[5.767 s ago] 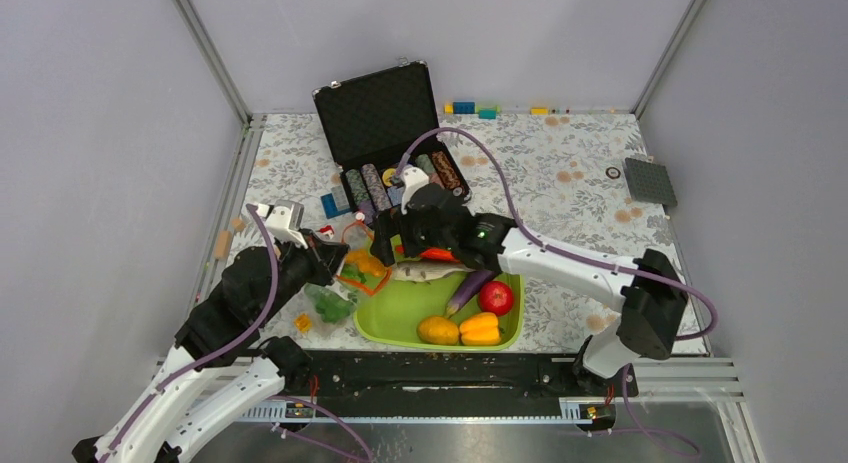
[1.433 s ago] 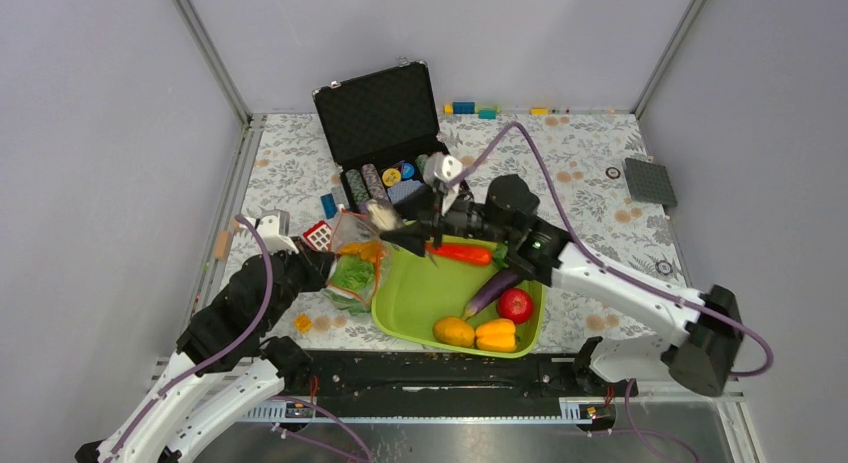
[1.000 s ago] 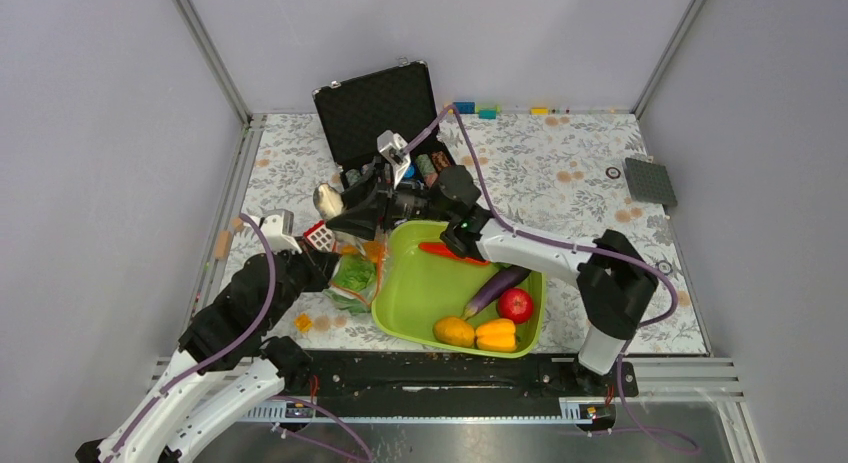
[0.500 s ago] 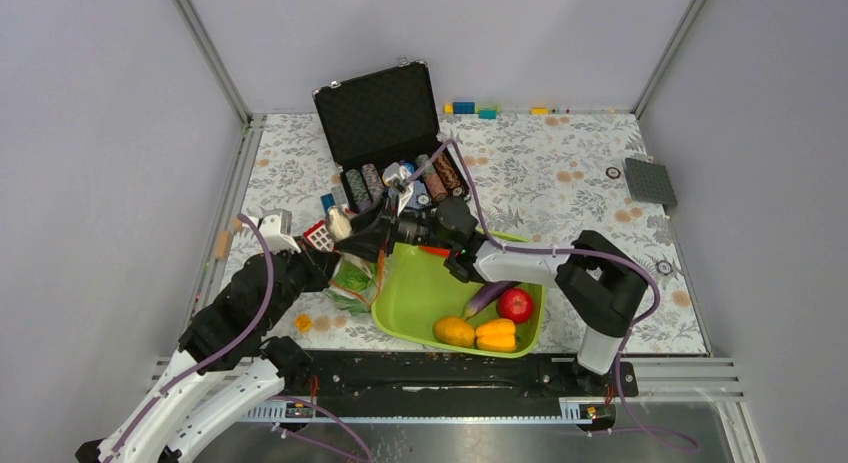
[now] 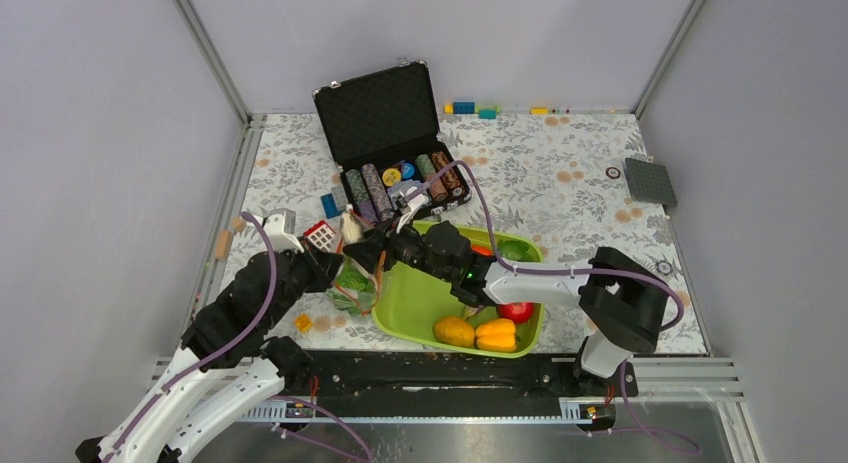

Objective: Place the food in the zip-top bag and seal the zipper
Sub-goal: Place the fake fish in the zipper food storage bag.

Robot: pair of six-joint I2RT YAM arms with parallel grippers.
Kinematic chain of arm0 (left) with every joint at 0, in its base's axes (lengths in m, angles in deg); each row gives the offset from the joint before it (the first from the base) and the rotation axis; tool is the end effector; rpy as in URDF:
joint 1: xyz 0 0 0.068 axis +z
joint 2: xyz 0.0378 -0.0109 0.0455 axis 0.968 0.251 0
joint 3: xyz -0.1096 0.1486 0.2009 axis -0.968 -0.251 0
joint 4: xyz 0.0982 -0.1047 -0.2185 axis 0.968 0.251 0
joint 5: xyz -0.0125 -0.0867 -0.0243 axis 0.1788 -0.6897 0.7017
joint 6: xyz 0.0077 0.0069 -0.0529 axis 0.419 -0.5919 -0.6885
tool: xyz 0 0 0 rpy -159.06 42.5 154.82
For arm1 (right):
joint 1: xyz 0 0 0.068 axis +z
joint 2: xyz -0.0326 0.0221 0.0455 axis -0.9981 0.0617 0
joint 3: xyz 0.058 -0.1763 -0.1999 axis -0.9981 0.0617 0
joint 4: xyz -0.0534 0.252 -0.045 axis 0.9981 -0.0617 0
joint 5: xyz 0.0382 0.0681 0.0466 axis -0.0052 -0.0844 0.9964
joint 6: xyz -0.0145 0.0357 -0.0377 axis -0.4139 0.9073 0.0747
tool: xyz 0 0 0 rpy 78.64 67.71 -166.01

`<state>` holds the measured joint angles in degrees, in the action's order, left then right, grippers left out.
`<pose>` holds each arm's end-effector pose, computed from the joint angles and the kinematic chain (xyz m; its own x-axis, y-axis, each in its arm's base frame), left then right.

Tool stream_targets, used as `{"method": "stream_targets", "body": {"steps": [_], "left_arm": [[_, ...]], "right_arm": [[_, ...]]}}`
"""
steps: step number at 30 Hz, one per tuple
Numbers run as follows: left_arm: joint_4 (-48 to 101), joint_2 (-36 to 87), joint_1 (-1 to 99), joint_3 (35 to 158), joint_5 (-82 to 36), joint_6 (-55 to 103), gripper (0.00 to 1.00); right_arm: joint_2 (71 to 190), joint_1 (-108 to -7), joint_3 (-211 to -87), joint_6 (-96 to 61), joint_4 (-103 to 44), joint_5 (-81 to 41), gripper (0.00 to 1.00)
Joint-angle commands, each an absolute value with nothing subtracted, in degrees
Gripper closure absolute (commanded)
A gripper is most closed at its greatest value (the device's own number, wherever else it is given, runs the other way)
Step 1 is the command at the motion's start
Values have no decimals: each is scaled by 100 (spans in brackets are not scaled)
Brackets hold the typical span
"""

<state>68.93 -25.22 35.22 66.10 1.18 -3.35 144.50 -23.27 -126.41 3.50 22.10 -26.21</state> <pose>0.0785 -0.0535 0.3109 -0.5013 -0.3728 -0.7809 0.1408 0.8553 -0.4987 0.1679 0.3348 0.2734 -0.3592 0.3185 -0.8772 -0.8345 0.3113 0.4547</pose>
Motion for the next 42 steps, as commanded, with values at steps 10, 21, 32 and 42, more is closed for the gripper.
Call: {"method": "stream_targets", "body": {"steps": [10,21,32,42], "left_arm": [[6653,-2544,3533,6583,44,-408,98],[6649,-2529,3532,6609,-66,-303,98],[6650,-2561,3530,6587,-72,-308,100],[6613,-2578,3530,6519,-4,-408,100]], "right_arm": [[13807,-2230,-13062,-260,1124,-2575,19],[14065,-2230,-14043,-799,-458,-3299,20],[14179,-2231,-14606,-813,-1480,-3626,77],[13838,-2229,-14457,130,-992,-3708,100]]}}
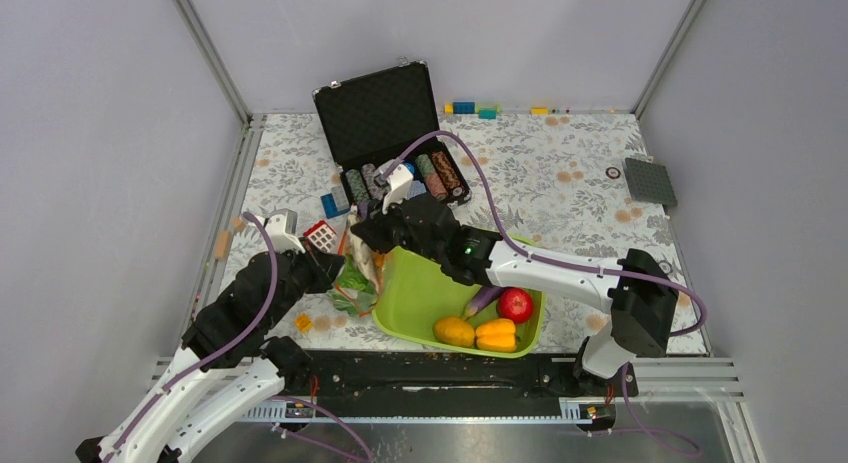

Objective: Place the food in the zip-top bag and seal the zipper
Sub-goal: Place the fake fish in the zipper food storage bag.

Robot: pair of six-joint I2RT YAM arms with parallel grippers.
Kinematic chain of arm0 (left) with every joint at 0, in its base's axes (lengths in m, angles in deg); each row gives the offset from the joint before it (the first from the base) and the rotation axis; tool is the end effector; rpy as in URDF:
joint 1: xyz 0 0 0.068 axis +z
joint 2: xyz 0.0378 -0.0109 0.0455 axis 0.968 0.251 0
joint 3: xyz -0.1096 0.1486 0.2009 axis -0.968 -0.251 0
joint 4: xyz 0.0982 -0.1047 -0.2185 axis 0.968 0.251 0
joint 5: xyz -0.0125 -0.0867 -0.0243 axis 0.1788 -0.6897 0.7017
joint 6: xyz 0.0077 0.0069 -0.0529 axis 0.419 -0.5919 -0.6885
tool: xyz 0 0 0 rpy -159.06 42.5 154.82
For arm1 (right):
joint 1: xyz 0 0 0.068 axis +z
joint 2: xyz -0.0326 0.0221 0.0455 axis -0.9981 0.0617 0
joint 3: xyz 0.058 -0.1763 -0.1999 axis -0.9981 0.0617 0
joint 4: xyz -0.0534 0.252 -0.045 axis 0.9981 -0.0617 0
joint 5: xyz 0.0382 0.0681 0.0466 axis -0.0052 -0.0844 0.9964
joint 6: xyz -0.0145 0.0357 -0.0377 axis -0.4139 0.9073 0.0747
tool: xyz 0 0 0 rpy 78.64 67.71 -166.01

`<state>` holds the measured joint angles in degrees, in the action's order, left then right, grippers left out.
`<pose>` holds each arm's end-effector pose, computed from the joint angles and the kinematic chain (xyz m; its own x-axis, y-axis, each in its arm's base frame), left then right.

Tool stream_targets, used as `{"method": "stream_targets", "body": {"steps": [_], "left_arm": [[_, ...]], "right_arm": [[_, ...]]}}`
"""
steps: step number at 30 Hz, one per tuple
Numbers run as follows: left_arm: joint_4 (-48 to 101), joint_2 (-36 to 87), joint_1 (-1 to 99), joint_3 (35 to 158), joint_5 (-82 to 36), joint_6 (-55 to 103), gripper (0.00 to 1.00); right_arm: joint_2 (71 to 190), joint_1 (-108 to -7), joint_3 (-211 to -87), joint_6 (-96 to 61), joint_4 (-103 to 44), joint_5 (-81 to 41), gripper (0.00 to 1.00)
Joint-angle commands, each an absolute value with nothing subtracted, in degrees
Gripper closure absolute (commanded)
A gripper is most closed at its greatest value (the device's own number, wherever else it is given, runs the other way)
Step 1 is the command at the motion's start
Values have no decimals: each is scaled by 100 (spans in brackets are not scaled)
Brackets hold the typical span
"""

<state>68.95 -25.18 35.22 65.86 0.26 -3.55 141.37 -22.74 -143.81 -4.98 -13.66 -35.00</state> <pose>0.0786 -0.0543 0.3094 -0.5135 -0.3694 -0.7745 0.1476 0.8511 -0.5038 0.1759 0.3464 0.3307 -0.3213 0.0864 -0.9430 -0.7735 0.5506 0.3139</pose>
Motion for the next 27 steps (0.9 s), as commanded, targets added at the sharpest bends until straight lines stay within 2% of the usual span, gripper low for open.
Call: {"method": "stream_targets", "body": {"steps": [1,10,13,18,24,27], "left_arm": [[6567,-2591,3530,6496,-7,-428,100],[6438,-2615,3530,6458,-27,-430,100],[6445,-2630,3537,6472,-27,-432,100],[6438,-2675,3530,6477,215,-485,100],[6441,-2625,3536,6536,295,-520,100],[6431,-2673,3533,6549,293,-535,100]], "right_arm": [[13813,-2230,-14443,275,-964,-3751,100],[14021,-2230,-14257,1171,-876,-3806,100],[14074,-2215,-13841,1135,-263,-3603,100],[14024,-2134,-13436,256,149,-2831,100],[13968,-1661,-13451,-1273,-225,-3262,100],[14147,-1517,-13701,-1547,-852,-3757,100]]}}
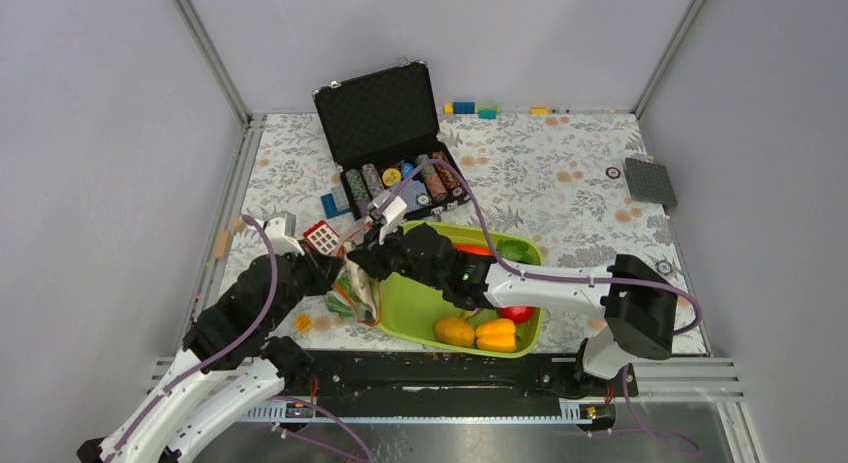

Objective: Place the food in the zip-top bag and seal the zipper
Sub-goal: Place the fake fish in the zipper food storage bag.

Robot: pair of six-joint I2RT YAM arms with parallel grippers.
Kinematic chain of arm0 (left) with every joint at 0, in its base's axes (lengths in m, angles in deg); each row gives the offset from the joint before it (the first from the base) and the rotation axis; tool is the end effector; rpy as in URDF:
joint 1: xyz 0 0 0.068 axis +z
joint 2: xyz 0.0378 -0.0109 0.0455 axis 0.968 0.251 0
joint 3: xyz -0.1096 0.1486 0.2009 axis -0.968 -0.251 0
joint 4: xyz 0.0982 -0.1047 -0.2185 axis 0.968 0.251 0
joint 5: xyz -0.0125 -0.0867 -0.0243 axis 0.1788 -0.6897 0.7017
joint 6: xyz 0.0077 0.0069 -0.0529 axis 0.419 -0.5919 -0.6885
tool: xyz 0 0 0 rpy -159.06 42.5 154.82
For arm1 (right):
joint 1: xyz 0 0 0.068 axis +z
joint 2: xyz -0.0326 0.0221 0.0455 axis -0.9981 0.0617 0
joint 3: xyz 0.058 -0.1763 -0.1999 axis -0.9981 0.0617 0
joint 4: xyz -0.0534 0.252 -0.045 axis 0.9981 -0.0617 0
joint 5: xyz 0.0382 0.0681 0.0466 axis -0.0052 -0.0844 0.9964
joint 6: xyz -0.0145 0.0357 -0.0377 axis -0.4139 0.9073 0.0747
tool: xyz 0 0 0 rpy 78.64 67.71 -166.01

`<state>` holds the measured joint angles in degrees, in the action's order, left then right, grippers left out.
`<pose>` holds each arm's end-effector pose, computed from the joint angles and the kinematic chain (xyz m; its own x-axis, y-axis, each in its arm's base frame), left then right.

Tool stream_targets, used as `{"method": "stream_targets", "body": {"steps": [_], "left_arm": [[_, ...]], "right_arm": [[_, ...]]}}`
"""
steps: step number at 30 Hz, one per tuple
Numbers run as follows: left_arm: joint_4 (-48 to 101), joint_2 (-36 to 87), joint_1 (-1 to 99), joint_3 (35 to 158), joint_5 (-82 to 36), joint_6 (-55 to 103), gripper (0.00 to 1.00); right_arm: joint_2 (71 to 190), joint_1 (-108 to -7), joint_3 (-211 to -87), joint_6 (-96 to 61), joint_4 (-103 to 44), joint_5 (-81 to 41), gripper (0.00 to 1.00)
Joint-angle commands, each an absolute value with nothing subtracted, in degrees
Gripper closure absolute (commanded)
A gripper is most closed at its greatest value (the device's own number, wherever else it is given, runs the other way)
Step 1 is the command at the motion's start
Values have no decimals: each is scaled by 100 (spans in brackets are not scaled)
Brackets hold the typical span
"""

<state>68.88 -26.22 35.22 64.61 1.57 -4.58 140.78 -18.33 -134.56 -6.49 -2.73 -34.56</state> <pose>0.0778 -0.0526 0.3041 -0.5049 -0.3888 -0.7706 0.1226 0.8514 -0.5099 0.1446 0.3494 0.2979 -0.2925 0.0815 -0.9528 -0.8297 0.4738 0.2952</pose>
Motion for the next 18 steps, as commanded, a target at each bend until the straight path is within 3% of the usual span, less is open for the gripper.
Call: {"method": "stream_targets", "body": {"steps": [1,12,18], "left_arm": [[6434,-2690,3530,6553,288,-530,100],[6486,-2829,3531,6658,182,-334,100],[6373,-2908,3533,6618,1,-318,100]], "right_arm": [[14215,-1504,-13798,-1494,-1039,-3919,100],[14954,-1510,-15069,-1130,-2940,-5658,100],[15363,-1515,-15553,-979,-3596,-6121,87]]}}
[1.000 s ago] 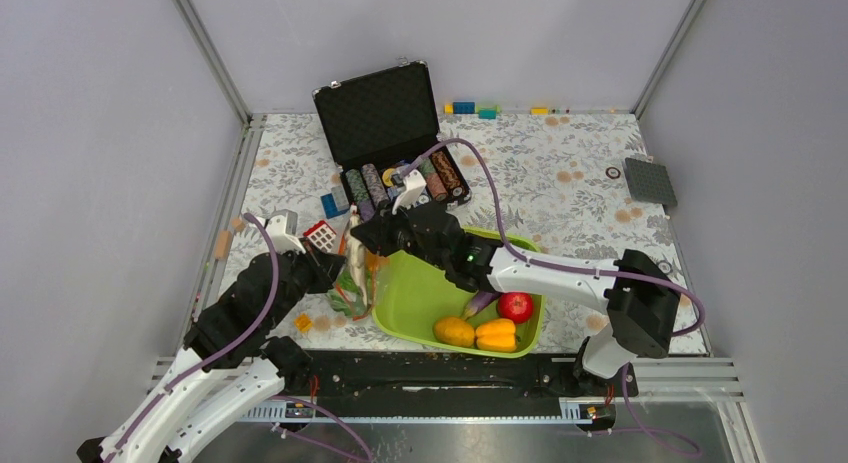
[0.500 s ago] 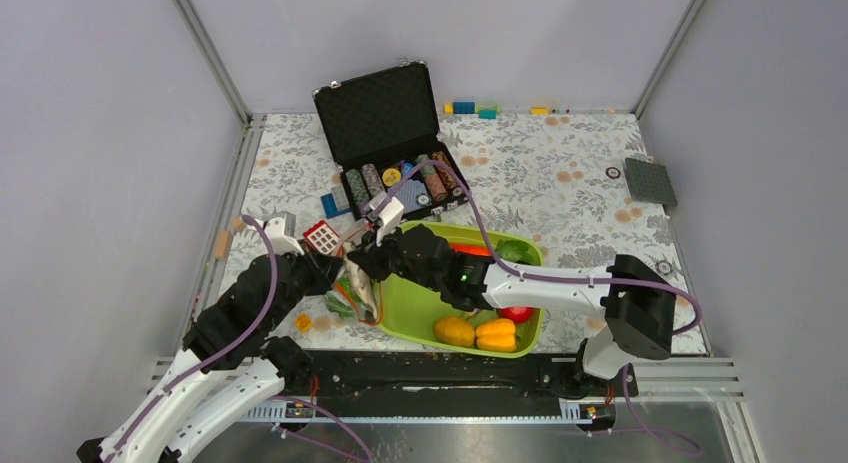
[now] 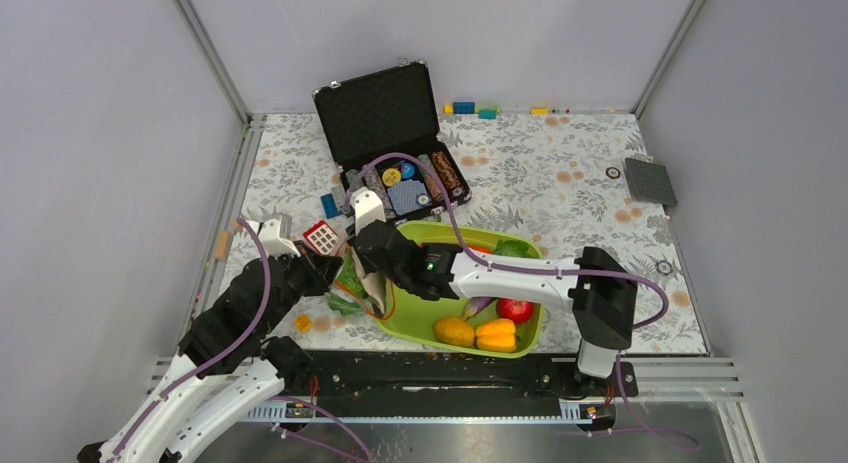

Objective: Place the food in the zip-top bag and seal the zipper
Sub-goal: Place the fake fish in the zipper food storage bag.

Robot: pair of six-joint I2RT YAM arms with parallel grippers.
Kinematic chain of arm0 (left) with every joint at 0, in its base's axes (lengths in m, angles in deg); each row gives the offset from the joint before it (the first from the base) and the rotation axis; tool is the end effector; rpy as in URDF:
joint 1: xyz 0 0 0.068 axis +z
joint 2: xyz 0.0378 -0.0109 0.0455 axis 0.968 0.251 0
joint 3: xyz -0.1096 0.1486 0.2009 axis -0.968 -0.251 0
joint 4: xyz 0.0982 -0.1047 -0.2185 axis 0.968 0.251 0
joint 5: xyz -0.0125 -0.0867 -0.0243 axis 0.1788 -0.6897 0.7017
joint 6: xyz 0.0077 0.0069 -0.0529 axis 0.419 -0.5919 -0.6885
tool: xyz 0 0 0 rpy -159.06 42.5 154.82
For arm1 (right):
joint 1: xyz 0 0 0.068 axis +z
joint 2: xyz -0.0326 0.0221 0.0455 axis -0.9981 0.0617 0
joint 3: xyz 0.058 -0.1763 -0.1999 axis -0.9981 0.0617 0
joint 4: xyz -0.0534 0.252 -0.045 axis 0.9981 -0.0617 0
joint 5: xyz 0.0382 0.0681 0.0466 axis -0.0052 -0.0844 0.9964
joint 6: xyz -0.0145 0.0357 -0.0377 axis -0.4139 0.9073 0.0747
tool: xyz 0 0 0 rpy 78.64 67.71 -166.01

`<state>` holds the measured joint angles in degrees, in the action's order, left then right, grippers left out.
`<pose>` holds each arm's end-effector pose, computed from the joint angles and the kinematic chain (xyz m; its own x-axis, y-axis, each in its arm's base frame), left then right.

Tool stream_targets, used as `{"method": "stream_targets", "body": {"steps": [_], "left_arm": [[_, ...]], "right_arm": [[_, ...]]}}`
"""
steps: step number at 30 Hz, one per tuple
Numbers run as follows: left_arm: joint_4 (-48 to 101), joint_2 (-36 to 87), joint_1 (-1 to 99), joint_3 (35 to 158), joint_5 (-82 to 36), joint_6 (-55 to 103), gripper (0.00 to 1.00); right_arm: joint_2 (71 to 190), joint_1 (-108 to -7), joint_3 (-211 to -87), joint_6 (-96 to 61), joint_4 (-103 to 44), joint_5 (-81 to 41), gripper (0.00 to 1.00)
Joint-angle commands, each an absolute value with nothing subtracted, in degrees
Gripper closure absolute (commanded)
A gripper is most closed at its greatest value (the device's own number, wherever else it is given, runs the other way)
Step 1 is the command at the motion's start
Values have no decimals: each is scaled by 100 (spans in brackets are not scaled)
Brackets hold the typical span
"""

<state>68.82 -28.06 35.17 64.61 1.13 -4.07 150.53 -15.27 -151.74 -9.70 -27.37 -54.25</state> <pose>0.0730 -0.0490 0.3064 -0.4887 -0.3957 -0.7776 0.1458 0.8417 -0.5199 0.1501 0.3921 0.2941 -0.2923 -0.1632 -0.9423 -0.6638 0.7439 0.0771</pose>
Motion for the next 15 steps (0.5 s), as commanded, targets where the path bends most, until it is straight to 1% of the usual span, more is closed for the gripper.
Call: {"method": "stream_targets", "body": {"steps": [1,4,6,7,11,13,14,15], "left_arm": [[6361,-2906,3532,6624,-46,-308,100],[6318,-2914,3530,6626,-242,-258,100],[6304,-2920,3535,6619,-355,-250,100],[6306,-2925,3535,6615,-382,-248,100],[6318,-2985,3530,6557,-312,-283,100],[6358,-2995,3536,6528,-198,-323,100],[6359,-2987,3535,6522,-156,-346,100],[6359,-2982,3535,6508,-126,-368,100]], "right_arm": [[15451,-1518,-15655,-963,-3682,-6192,87],[15663,-1554,-15871,-810,-3867,-6307,86],[15740,-1603,-15971,-718,-3908,-6313,81],[15764,-1632,-16024,-687,-3960,-6305,75],[15595,-1726,-16170,-819,-4114,-6106,57],[15342,-1729,-16109,-1145,-4059,-5700,50],[15207,-1729,-16034,-1316,-4027,-5471,45],[15066,-1729,-15971,-1516,-3964,-5198,37]]}}
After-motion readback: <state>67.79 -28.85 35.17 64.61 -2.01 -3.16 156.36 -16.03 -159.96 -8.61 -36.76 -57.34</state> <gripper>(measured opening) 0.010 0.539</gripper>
